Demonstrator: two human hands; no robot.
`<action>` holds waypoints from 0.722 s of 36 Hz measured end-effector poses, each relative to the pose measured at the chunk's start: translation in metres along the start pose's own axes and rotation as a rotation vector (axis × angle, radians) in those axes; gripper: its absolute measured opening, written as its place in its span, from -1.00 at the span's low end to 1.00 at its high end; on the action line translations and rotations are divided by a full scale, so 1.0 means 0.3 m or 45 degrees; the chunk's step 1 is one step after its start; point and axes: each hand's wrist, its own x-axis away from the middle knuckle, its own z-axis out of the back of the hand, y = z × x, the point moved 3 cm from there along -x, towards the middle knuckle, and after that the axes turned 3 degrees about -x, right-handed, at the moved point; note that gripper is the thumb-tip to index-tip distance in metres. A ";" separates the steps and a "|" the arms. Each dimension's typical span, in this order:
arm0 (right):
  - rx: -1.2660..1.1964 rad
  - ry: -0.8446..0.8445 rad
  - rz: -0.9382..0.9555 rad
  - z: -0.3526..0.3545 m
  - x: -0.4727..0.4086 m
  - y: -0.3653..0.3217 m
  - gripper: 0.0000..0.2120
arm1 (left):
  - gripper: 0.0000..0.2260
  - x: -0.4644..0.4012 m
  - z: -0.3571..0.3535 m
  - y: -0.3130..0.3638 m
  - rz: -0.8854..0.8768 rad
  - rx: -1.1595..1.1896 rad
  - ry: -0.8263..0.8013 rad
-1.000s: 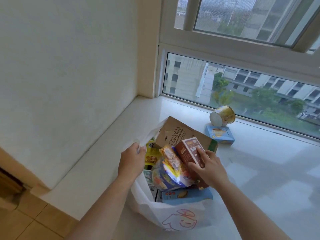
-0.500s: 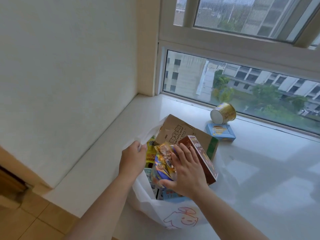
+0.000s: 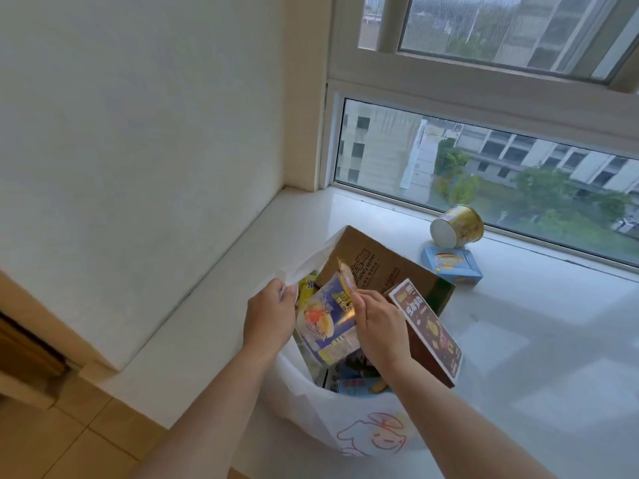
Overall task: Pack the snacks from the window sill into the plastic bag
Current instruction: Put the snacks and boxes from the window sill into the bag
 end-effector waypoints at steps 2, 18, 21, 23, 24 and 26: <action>-0.041 -0.123 -0.072 -0.017 0.011 -0.013 -0.56 | -0.67 -0.005 0.002 -0.009 0.017 0.003 0.002; 0.664 -0.083 0.280 -0.221 -0.026 -0.122 -0.67 | -0.68 -0.008 0.007 -0.048 0.041 0.014 0.089; 0.717 -0.172 0.241 -0.267 -0.098 -0.144 -0.79 | -0.70 -0.016 0.009 -0.044 0.036 0.052 0.104; 0.725 -0.296 0.260 -0.289 -0.115 -0.172 -0.88 | -0.68 -0.027 0.022 -0.053 0.056 0.059 0.122; 0.709 -0.358 0.285 -0.299 -0.115 -0.183 -0.85 | -0.68 -0.032 0.026 -0.062 0.062 0.050 0.130; 0.700 -0.414 0.333 -0.288 -0.105 -0.196 -0.77 | -0.68 -0.034 0.028 -0.074 0.067 0.040 0.142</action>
